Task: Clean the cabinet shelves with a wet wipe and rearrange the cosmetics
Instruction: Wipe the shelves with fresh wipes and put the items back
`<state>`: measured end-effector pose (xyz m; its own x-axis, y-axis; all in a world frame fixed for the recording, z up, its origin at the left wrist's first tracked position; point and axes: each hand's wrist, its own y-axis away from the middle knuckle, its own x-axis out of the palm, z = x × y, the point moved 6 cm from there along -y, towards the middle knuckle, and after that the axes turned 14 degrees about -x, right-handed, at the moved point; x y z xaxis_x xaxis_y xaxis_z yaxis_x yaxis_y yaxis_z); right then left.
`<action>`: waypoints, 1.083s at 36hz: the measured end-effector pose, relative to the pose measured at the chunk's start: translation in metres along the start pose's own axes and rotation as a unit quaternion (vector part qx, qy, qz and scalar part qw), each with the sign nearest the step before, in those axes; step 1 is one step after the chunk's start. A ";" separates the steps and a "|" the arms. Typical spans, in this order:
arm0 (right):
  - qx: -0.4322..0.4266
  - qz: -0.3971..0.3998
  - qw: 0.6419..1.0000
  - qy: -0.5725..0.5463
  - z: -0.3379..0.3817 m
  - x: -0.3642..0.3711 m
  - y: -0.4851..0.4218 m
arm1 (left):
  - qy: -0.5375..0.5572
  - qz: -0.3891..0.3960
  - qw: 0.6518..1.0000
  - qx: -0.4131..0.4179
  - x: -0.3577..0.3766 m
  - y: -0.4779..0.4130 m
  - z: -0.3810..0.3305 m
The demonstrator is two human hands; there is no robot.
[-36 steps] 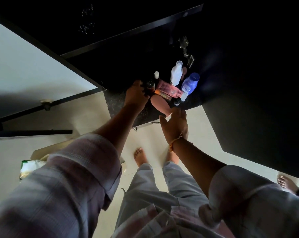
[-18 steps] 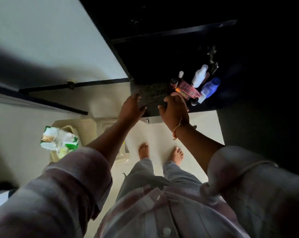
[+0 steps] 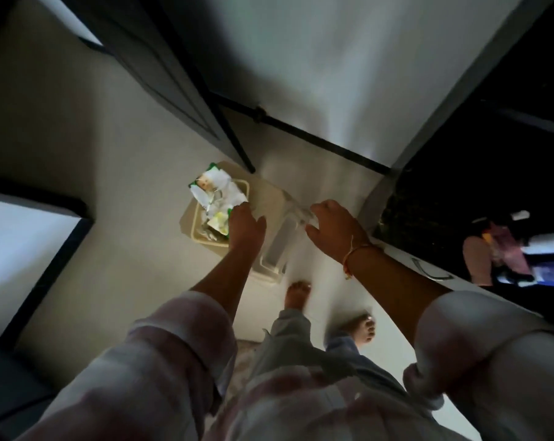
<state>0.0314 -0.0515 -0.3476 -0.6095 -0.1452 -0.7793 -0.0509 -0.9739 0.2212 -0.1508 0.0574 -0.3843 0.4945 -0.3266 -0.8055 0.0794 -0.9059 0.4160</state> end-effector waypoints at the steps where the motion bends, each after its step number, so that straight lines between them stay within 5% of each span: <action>1: -0.008 0.018 1.000 0.003 0.010 0.008 -0.008 | 0.001 -0.007 1.000 -0.015 -0.006 -0.009 0.014; 16: -0.028 0.144 0.987 0.061 0.063 0.088 -0.067 | 0.014 0.031 0.989 -0.141 -0.005 -0.104 0.118; 39: 0.018 0.135 0.990 0.046 0.047 0.088 -0.065 | 0.024 0.034 0.995 -0.089 -0.010 -0.120 0.113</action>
<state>-0.0565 0.0072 -0.4028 -0.5308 -0.4155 -0.7387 0.0748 -0.8912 0.4475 -0.2627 0.1389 -0.4738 0.5451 -0.3679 -0.7533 0.1946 -0.8185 0.5405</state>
